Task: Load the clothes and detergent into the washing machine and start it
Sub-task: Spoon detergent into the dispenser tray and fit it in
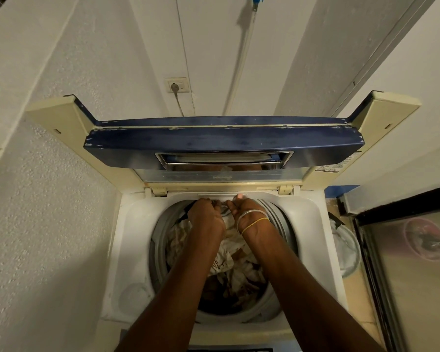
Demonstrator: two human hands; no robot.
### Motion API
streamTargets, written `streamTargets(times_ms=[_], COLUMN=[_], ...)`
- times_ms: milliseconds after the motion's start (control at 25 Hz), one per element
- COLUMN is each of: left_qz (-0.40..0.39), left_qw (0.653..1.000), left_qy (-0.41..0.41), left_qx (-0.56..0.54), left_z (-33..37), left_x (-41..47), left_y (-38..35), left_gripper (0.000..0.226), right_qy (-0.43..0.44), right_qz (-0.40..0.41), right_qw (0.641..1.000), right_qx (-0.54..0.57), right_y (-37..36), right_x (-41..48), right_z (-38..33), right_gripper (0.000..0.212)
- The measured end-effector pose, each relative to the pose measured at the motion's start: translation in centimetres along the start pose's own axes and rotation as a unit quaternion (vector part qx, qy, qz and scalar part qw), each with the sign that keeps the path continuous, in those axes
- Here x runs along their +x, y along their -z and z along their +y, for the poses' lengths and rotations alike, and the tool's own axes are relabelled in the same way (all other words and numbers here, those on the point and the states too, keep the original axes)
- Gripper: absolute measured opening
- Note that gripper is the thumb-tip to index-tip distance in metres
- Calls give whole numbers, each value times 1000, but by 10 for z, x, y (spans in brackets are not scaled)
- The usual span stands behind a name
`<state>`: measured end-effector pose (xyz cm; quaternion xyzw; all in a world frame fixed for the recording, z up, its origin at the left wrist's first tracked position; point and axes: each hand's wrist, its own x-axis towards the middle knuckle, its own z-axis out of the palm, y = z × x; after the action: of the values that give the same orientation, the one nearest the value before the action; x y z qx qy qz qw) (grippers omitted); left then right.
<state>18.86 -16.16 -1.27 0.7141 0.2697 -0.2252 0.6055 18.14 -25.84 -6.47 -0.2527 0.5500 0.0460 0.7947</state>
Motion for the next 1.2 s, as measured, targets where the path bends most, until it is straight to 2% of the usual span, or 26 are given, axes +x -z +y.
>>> streamTargets(times_ms=[40, 80, 120, 200, 280, 400, 520, 600, 680, 720, 760, 800, 880, 960, 1080, 1200], left_qz=[-10, -10, -23, -2, -15, 18, -5, -46, -97, -112, -126, -112, -81, -89, -90, -84], left_qw=[1000, 998, 997, 999, 998, 996, 999, 999, 994, 989, 987, 987, 978, 969, 981, 994], left_qy=[-2, 32, 37, -21, -24, -65, -38, -18, -51, -94, -95, -75, 30, 65, 35, -45], left_qx=[0, -58, -57, 49, 47, 58, -25, -17, -6, -4, -38, -88, -190, -221, -169, -59], left_z=[-4, -8, -12, -15, -19, -31, -39, -39, -44, -47, -48, -49, -53, -56, -52, -53], left_x=[6, 14, 22, 20, 17, 13, 11, 7, 4, 0, -3, -3, 4, 3, -13, -31], left_y=[2, 3, 6, 11, 13, 20, 26, 30, 38, 41, 42, 41, 41, 41, 49, 59], left_gripper=[40, 38, 37, 41, 42, 33, 34, 37, 39, 38, 37, 35, 32, 32, 25, 23], right_qy=[-1, -6, -6, -12, -19, 2, 1, -13, -14, -15, -13, -10, 1, 15, 63, 156], right_qz=[-15, -13, -1, 29, 11, -18, -53, -60, -47, -50, -50, -47, -41, -45, -41, -37], right_qw=[1000, 1000, 1000, 998, 999, 999, 995, 994, 995, 994, 995, 995, 997, 999, 996, 981], right_qx=[-8, -6, 13, 47, 48, 46, 79, 88, 88, 91, 88, 83, 66, 21, -46, -108], right_y=[-1, -1, -3, -12, -10, 6, 9, 8, 10, 11, 12, 13, 15, 18, 24, 29], right_x=[2, 5, 7, 6, -3, -13, -19, -17, -15, -16, -19, -24, -37, -45, -63, -88], right_z=[-1, -5, -7, -11, -9, -4, 6, 15, 23, 26, 30, 33, 41, 50, 62, 72], right_gripper=[13, 19, 25, 25, 19, 37, 43, 43, 38, 32, 26, 24, 25, 19, 15, 15])
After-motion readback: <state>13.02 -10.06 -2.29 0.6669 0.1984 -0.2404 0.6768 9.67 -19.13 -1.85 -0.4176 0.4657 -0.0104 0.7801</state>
